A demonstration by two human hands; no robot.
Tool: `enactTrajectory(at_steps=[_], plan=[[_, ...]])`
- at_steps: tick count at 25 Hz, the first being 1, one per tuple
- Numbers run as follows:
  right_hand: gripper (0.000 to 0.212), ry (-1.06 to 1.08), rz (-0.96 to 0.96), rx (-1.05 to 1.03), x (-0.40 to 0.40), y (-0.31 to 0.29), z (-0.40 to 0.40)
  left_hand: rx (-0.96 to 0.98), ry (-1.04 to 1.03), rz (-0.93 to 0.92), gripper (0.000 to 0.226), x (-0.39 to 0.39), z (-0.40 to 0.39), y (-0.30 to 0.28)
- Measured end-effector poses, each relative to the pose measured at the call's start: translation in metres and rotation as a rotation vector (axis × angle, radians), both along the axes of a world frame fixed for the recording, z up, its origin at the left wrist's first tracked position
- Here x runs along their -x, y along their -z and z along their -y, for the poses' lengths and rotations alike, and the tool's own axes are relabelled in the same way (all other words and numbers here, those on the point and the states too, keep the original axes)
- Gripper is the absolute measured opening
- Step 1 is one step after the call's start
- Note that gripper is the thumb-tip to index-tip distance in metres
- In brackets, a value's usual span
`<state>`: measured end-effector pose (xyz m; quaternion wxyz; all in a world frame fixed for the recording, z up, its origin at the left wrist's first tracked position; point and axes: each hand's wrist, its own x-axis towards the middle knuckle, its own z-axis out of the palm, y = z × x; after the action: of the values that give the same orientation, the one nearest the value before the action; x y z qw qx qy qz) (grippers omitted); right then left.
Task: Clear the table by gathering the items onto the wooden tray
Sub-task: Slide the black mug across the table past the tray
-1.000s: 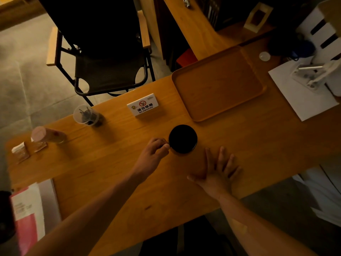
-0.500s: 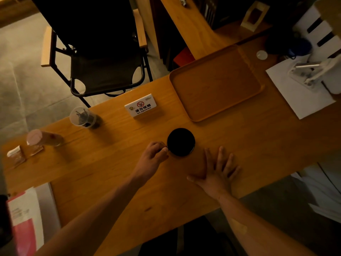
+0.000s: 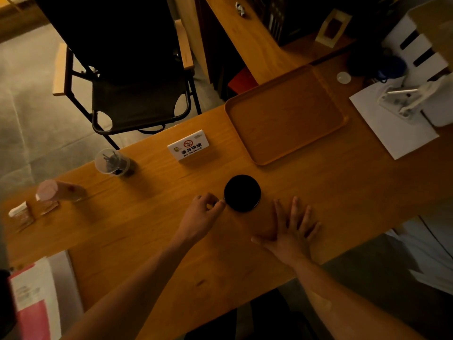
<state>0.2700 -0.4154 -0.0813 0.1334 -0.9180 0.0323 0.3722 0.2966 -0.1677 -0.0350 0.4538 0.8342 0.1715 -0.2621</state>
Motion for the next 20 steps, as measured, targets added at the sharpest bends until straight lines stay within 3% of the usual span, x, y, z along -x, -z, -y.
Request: enactTrajectory(at_steps=[11, 20], plan=[[0.120, -0.011, 0.042, -0.004, 0.001, -0.001, -0.001, 0.119, -0.043, -0.130, 0.024, -0.005, 0.001, -0.011], [0.109, -0.103, 0.115, 0.024, 0.005, 0.003, 0.007, 0.038, -0.080, -0.086, 0.023, 0.003, 0.020, -0.019]])
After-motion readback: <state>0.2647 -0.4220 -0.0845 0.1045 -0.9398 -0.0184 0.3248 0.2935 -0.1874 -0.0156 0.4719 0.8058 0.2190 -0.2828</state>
